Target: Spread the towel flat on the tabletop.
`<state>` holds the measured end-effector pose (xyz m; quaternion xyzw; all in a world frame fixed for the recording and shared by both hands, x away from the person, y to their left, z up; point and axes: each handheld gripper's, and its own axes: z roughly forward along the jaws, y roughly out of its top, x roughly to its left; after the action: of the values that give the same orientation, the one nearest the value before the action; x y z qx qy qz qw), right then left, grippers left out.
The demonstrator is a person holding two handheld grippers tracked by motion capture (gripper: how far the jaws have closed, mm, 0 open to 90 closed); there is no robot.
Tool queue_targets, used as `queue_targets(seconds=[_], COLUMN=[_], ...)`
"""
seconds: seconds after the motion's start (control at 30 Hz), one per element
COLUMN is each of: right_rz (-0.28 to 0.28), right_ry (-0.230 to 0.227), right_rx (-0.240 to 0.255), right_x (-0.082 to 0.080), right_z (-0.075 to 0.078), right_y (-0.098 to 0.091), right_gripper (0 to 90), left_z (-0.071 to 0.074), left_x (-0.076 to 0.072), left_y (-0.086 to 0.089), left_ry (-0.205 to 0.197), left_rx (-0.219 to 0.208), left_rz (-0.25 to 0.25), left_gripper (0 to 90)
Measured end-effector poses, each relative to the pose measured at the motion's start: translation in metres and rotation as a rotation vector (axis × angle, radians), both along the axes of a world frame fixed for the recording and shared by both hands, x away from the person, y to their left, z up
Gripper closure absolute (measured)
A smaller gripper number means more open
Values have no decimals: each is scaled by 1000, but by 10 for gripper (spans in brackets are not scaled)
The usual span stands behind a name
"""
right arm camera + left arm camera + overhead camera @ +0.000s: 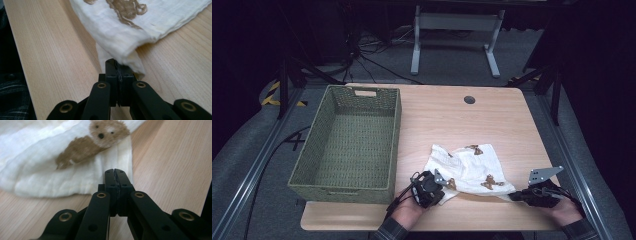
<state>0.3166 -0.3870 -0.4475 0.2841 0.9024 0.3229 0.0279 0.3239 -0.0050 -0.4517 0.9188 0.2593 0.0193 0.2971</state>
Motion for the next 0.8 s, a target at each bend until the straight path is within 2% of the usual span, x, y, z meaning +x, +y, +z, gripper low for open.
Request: queue_targets(seconds=[0.13,0.17,0.23,0.3,0.4,0.47,0.7,0.8], right_rz=[6,9,23,43,81,94,148,166], right_ry=[14,17,27,37,47,54,78,63], right_rx=[8,7,13,15,18,20,23,27], right_x=[-2,-3,-4,-5,-10,-13,-21,-23], right_z=[0,0,0,-1,-1,-1,-1,0], right_y=[-4,-5,-6,-7,-7,-7,-5,-3], right_gripper=[891,891,892,893,894,894,894,879], left_z=[1,0,1,0,0,0,0,2], left_x=[-1,-3,-3,-6,-9,-12,-20,-19], left_y=[10,11,14,17,21,24,28,29], left_ry=[-28,-34,-18,-2,12,36,70,60], left_rx=[28,21,23,4,6,-2,-6,-37], left_rz=[54,67,56,57,44,38,7,19], left_gripper=[897,897,897,897,897,897,897,896])
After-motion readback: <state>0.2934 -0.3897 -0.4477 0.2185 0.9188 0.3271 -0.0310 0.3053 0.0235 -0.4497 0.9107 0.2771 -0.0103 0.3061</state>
